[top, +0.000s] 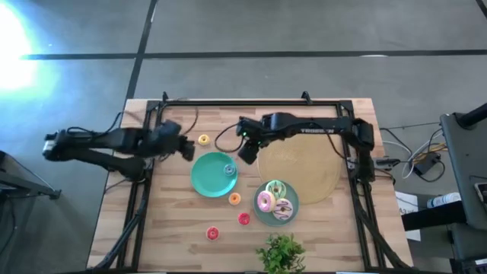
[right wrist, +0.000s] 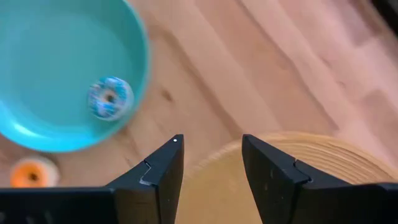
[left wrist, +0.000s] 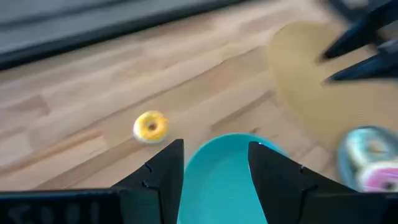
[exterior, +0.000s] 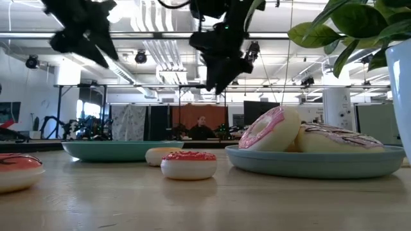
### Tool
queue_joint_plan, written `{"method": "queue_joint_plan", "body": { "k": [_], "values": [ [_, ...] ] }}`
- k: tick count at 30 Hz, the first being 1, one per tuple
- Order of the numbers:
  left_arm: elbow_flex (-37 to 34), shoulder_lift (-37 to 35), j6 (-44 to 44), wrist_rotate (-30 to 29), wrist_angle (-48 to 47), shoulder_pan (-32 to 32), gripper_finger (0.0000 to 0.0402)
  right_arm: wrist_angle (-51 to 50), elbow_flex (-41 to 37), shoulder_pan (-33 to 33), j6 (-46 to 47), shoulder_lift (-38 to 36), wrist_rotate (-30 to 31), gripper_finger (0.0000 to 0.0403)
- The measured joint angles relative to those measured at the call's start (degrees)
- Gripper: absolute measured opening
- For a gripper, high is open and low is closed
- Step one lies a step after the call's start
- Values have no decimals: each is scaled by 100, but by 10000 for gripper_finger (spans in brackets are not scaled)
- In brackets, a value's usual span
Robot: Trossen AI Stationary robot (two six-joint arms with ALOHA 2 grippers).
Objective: Pick & Place donuts
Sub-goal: Put the small yellow donut on the green plate
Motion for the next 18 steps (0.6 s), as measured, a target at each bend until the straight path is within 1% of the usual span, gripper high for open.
{"method": "queue_joint_plan", "body": {
  "k": [3,7,10,12,13,14,16,18],
  "values": [
    [0,448,727,952,268,1181,153,-163,-110,-162,-141,-213,6,153],
    [0,1041,1865,2443,944,2789,153,-116,-381,-297,-230,-516,6,153],
    [0,1495,2387,3724,1359,3916,153,-104,-598,-317,-242,-798,7,153],
    [0,1858,2590,4502,1528,4511,153,-66,-768,-309,-237,-968,19,153],
    [0,2050,2690,4720,1543,4740,153,-51,-865,-301,-212,-1052,33,153],
    [0,2241,2796,4812,1519,4922,153,-25,-966,-286,-167,-1116,72,153],
    [0,2605,3004,4820,1466,5141,153,88,-1158,-257,-73,-1278,138,153],
    [0,2942,3130,4825,1455,5223,153,245,-1338,-239,3,-1430,144,153]
  ]
}}
